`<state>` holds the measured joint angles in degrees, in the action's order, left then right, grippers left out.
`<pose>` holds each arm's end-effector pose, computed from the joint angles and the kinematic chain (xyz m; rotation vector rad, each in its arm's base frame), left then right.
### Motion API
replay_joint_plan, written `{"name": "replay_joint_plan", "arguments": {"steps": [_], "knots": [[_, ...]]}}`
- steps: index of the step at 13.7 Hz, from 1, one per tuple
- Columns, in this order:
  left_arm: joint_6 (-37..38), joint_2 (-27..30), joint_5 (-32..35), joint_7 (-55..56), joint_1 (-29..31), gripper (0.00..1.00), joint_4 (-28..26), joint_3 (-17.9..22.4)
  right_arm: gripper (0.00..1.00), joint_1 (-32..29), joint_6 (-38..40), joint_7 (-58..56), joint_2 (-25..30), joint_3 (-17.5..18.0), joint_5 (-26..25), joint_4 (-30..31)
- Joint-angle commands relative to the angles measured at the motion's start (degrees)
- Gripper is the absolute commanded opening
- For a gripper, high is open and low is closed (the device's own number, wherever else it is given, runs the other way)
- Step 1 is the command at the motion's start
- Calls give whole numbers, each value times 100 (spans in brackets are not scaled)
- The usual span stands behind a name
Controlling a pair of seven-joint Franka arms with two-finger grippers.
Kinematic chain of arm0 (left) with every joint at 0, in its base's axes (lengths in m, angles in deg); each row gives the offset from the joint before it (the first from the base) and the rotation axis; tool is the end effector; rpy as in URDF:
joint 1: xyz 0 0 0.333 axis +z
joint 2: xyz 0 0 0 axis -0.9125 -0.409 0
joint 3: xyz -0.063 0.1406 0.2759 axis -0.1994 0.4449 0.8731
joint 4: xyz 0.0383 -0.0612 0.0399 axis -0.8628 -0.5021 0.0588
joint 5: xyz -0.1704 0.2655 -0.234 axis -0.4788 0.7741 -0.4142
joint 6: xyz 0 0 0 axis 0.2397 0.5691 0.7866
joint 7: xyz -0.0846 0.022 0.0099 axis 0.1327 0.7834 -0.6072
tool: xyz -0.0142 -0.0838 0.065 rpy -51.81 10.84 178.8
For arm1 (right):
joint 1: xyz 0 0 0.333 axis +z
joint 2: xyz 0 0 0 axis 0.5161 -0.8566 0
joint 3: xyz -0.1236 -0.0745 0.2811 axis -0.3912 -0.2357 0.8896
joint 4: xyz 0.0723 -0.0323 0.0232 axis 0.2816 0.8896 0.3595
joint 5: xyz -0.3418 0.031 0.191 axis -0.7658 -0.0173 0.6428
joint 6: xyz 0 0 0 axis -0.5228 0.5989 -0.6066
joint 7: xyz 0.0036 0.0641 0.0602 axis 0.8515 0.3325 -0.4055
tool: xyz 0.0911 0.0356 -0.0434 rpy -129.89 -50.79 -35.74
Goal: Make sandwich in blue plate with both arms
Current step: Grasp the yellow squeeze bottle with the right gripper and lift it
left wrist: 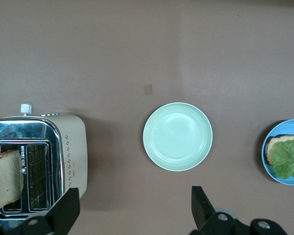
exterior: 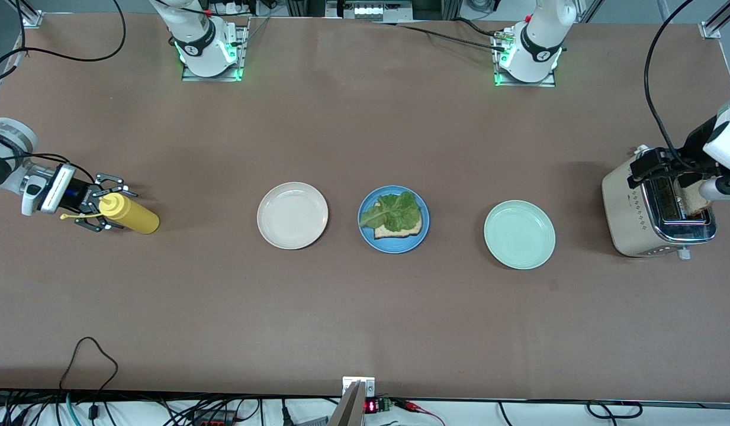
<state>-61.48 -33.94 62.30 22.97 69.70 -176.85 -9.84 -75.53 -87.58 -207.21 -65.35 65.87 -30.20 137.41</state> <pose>0.5920 0.0089 0.5798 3.1151 0.0613 0.0759 0.5222 -0.2475 0.1483 -1.8857 -1.2696 -0.9406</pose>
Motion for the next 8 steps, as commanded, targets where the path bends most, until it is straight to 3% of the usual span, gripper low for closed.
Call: {"name": "replay_joint_plan", "arguments": {"steps": [1, 6, 7, 8], "knots": [[-26, 37, -127, -81, 11, 100, 10, 9, 100, -124, 92, -80, -102, 135, 100, -85], [-87, 37, -127, -107, 20, 100, 10, 9, 100, -89, 75, -71, -102, 214, 135, -85], [-96, 37, -127, -107, 20, 100, 10, 9, 97, -89, 57, -71, -93, 240, 135, -85], [-122, 37, -127, -107, 20, 100, 10, 9, 79, -80, 40, -62, -93, 249, 127, -94]]}}
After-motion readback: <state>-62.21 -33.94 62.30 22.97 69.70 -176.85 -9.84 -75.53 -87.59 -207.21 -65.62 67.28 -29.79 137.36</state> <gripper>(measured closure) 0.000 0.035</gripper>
